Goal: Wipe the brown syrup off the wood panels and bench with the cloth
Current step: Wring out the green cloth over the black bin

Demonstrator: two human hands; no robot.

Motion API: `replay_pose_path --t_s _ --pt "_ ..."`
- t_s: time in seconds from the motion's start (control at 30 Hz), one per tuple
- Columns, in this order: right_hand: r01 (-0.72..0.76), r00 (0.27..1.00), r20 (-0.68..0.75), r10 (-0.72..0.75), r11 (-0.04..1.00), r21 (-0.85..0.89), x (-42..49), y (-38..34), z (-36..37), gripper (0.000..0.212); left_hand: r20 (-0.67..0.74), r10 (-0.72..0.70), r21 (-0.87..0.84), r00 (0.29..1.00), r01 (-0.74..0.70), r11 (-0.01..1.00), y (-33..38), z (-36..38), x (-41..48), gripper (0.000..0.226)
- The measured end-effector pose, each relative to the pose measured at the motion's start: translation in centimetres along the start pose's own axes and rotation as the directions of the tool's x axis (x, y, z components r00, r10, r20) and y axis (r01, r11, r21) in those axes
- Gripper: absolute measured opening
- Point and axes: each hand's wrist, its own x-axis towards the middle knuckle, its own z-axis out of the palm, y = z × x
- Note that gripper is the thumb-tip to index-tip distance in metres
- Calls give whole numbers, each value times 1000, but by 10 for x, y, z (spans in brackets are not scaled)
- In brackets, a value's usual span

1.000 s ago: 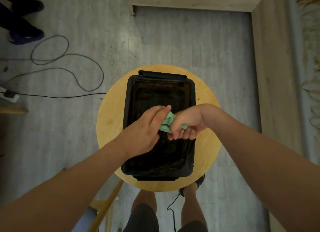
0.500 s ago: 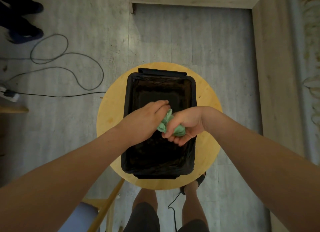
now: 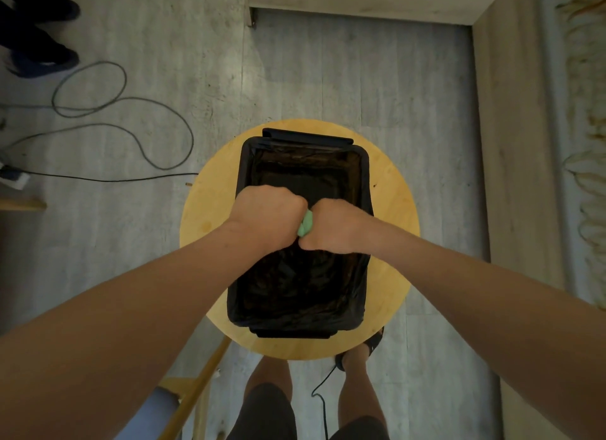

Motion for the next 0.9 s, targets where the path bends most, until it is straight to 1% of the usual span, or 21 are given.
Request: replay_pose_path --t_s 0.07,0.13,0.23,0.33,0.4,0.47,0.53,0.6,0.67,0.73,0.8,0.9 --pt "33 982 -175 -64 983 -179 -4 -3 5 29 81 -22 -105 996 31 994 -3 0 5 21" --pt "42 944 -290 -156 931 -364 -7 -6 7 28 190 -49 -233 981 93 968 -5 -1 8 20" --pt "39 890 -372 -262 859 -511 -9 -8 5 25 305 -69 -390 950 190 901 -6 1 11 13" --pt "30 852 -391 -349 777 -628 -12 -10 0 24 355 -59 -464 933 230 855 -7 0 11 16" --pt "40 828 -391 -401 739 -673 -14 -13 -6 20 376 -50 -486 925 243 840 -9 -6 8 19" --pt "43 807 -387 -447 697 -715 -19 -18 -12 20 379 -60 -519 923 266 812 -11 -17 2 18" --pt "48 774 -401 -490 677 -734 -26 -22 -16 26 390 -59 -536 919 278 797 -11 -29 -5 19" --pt "57 745 -423 -517 680 -731 -35 -27 -21 30 421 -42 -542 906 289 789 -9 -43 -13 17" --pt "88 739 -407 -537 676 -732 -45 -32 -26 29 452 -33 -573 892 319 755 -10 -59 -22 13" --pt "109 716 -392 -578 647 -755 -56 -40 -32 30 476 -37 -596 879 354 720 -13 -75 -32 12" --pt "90 697 -390 -602 613 -785 -68 -50 -40 29 500 -50 -624 865 400 672 -15 -92 -41 11" --pt "52 670 -403 -624 581 -812 -78 -54 -41 26 549 -48 -647 835 461 607 -18 -109 -50 22"
